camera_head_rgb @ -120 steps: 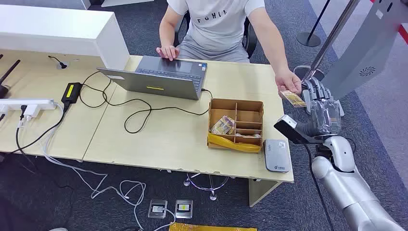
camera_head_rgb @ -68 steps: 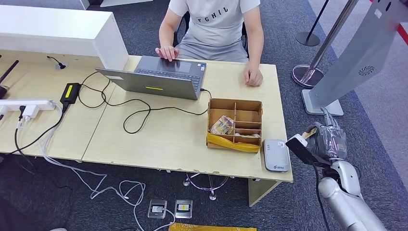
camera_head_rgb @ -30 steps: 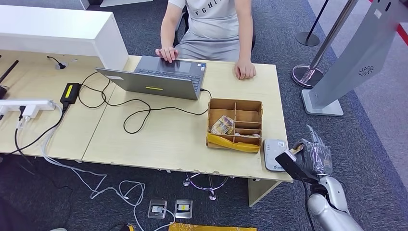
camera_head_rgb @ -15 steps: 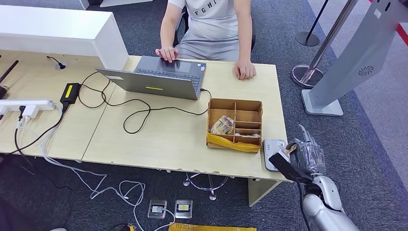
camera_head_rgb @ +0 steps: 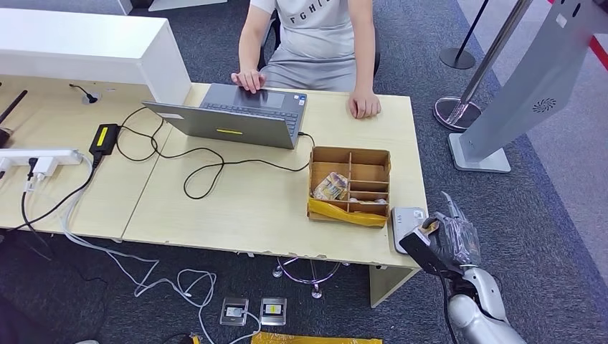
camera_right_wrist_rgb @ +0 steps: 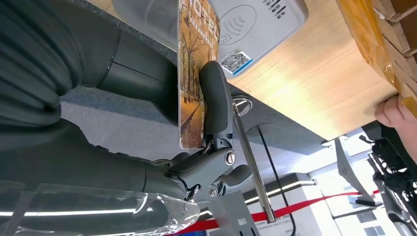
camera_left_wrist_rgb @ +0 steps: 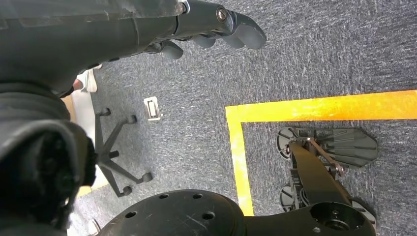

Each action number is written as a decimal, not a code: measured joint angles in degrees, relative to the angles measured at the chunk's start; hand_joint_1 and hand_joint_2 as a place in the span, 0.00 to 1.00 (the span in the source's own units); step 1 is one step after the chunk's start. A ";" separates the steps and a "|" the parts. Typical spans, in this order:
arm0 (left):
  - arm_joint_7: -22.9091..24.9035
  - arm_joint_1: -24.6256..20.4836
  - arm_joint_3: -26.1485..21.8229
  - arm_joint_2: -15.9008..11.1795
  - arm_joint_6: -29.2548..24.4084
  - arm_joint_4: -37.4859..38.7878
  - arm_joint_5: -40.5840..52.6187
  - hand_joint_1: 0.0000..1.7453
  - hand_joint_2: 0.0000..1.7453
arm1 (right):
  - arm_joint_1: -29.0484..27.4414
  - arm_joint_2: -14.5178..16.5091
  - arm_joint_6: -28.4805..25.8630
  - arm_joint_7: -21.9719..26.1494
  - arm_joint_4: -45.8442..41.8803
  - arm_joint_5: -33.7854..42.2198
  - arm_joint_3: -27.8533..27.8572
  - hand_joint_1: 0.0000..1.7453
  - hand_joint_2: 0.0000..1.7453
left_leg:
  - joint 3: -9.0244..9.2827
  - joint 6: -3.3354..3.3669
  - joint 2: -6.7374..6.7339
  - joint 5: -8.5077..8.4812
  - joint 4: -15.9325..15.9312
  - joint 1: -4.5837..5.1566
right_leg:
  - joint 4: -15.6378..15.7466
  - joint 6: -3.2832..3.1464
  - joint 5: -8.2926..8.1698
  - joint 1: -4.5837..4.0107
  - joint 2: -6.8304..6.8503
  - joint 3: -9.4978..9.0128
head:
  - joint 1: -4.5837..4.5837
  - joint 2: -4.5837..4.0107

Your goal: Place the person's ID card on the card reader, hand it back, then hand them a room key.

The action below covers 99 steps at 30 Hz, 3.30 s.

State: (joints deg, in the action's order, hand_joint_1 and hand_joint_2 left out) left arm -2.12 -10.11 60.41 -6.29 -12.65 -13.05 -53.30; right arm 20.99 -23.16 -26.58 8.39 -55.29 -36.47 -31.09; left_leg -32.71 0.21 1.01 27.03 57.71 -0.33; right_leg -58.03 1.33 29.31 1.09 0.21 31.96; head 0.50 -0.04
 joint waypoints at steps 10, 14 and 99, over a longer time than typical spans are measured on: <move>0.17 -0.01 0.04 0.04 0.75 0.00 0.41 0.00 0.00 | 0.19 0.60 -0.06 0.53 0.01 4.78 -0.73 1.00 1.00 | 0.01 0.00 -0.01 0.00 0.00 0.00 | 0.00 0.00 0.00 0.00 -0.02 -0.02 | 0.00 0.01; 0.57 -0.02 0.09 -0.10 2.00 0.01 0.69 0.00 0.00 | 0.84 0.82 1.70 0.34 -0.75 8.12 -0.78 1.00 1.00 | 0.00 0.00 -0.01 0.00 0.00 0.00 | -0.01 0.00 -0.01 0.00 -0.02 -0.03 | 0.00 0.01; 1.73 -0.71 5.52 1.30 1.48 0.02 4.43 0.00 0.00 | 20.44 16.21 10.66 -4.82 2.74 -7.76 -1.29 0.00 1.00 | 0.01 -0.04 -0.07 -0.04 0.01 -0.05 | -0.03 -0.02 -0.04 -0.04 -0.11 0.04 | -0.01 0.01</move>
State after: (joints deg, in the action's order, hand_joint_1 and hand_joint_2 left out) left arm -0.39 -10.82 65.93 -5.00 -11.17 -13.03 -48.87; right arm 41.43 -6.96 -15.92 3.57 -52.55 -44.23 -32.38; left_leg -32.70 0.17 0.95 26.99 57.72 -0.38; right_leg -58.06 1.32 29.27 1.05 0.10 32.00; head 0.49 -0.04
